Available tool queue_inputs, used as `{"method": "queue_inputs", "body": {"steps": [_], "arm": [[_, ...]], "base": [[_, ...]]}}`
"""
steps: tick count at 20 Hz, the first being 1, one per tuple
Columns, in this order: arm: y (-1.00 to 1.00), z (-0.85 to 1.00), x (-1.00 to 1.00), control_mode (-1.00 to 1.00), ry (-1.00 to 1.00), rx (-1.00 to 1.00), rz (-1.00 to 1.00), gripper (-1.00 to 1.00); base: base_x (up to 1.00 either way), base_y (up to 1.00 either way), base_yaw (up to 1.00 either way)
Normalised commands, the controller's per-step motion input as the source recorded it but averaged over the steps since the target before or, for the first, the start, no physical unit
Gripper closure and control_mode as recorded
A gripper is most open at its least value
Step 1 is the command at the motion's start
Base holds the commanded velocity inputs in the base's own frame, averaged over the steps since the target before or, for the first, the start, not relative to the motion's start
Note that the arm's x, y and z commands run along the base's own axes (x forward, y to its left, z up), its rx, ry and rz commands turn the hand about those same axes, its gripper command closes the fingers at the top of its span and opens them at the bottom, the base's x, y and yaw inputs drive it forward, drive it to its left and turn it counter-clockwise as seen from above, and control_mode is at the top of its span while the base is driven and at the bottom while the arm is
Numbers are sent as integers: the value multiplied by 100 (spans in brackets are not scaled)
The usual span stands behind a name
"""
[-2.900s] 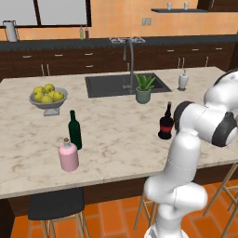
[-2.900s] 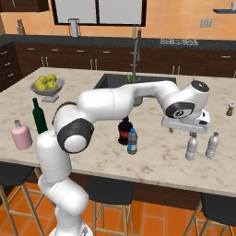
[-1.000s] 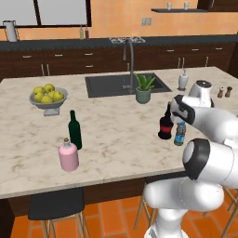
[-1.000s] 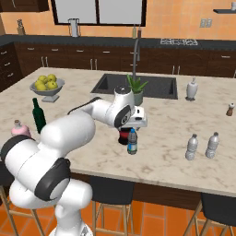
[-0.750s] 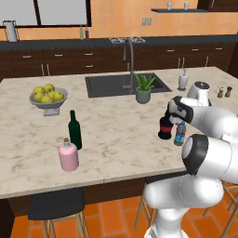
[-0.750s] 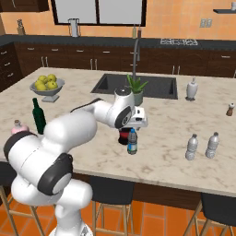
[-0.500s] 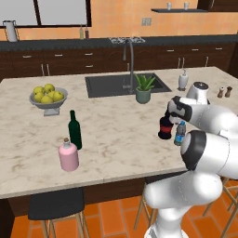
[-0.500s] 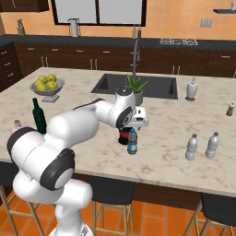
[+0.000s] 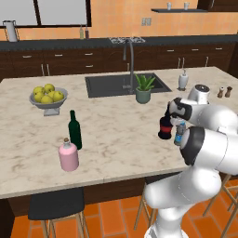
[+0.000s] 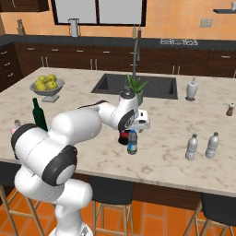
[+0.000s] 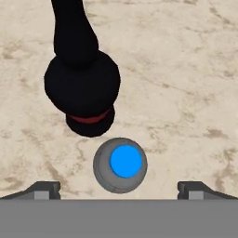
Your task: Move the plastic bottles in the middle to the plastics group, and the glass bottles in the middle to the glass group.
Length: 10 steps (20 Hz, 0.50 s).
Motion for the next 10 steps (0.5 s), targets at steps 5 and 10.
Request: {"method": "queue_inputs", "body": {"steps": [5, 10], "arm": [[0, -27, 4, -100, 0, 1, 8, -100], [-1, -6, 0, -100, 0, 0, 2, -100]], "base": [[0, 0, 0], [0, 0, 0]]}}
